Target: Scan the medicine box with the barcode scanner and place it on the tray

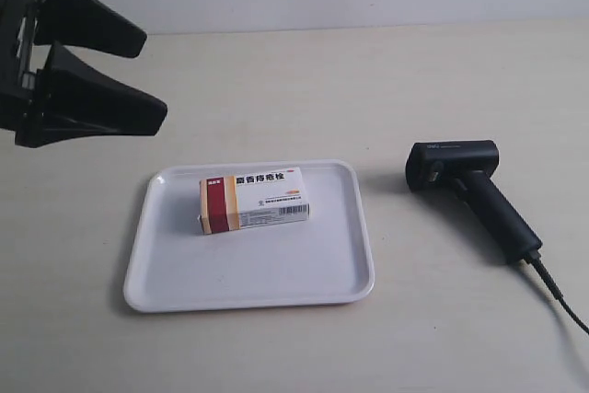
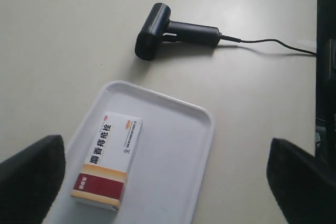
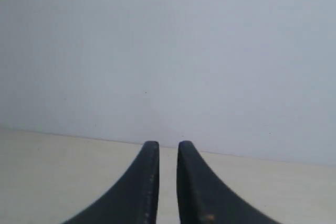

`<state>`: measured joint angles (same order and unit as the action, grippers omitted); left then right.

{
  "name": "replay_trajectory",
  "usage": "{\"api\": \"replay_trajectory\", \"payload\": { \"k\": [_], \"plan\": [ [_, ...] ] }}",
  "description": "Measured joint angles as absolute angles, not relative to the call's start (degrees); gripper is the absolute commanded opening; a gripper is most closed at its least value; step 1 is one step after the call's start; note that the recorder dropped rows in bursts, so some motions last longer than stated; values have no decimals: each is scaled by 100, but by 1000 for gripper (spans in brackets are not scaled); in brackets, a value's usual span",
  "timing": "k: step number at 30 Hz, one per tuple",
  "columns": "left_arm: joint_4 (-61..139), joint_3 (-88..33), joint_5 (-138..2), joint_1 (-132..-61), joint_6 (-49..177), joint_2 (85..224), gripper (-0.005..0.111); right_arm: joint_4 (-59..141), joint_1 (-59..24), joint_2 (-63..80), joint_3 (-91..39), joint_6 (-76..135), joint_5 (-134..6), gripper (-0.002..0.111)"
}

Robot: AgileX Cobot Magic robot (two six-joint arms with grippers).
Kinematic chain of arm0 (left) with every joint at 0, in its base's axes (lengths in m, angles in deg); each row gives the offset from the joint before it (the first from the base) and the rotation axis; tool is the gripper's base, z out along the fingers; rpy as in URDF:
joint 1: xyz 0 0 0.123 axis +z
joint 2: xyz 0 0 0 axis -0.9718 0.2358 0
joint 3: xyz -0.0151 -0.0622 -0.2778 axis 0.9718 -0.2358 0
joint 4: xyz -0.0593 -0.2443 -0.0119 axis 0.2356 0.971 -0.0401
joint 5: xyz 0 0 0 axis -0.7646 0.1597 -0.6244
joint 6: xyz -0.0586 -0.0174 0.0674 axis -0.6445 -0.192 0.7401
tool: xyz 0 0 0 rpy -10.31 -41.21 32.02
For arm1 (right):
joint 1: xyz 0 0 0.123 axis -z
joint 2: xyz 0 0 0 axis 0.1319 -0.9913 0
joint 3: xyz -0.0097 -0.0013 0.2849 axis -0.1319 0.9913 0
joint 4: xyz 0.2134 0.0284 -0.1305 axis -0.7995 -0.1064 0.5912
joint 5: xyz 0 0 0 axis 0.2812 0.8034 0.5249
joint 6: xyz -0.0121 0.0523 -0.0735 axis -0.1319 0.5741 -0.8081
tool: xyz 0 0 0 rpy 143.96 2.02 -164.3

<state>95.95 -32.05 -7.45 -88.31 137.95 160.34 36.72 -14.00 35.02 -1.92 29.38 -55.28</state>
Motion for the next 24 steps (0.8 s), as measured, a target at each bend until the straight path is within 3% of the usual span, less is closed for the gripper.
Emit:
{"api": "replay_trajectory", "payload": {
  "k": [2, 3, 7, 8, 16, 24],
  "plan": [
    [9595, -3307, -745, -8831, 13747, 16047, 89, 3672, -1400, 3502, -192, 2950, -5489, 1],
    [9595, -3340, -745, -8831, 13690, 16047, 78, 3672, -1400, 3502, -192, 2959, -5464, 0],
    [9642, -3430, -745, -8831, 13542, 16047, 12, 3661, -1400, 3502, -192, 2959, -5454, 0],
    [9642, -3433, -745, -8831, 13497, 16047, 1, 3661, -1400, 3502, -192, 2959, -5454, 0],
    [10178, -4131, -1282, -8831, 13370, 15374, 3, 3661, -1400, 3502, -192, 2959, -5454, 0],
    [10828, -6125, -3902, -8831, 13300, 13065, 3, 3661, -1400, 3502, -192, 2959, -5454, 0]
  ]
}}
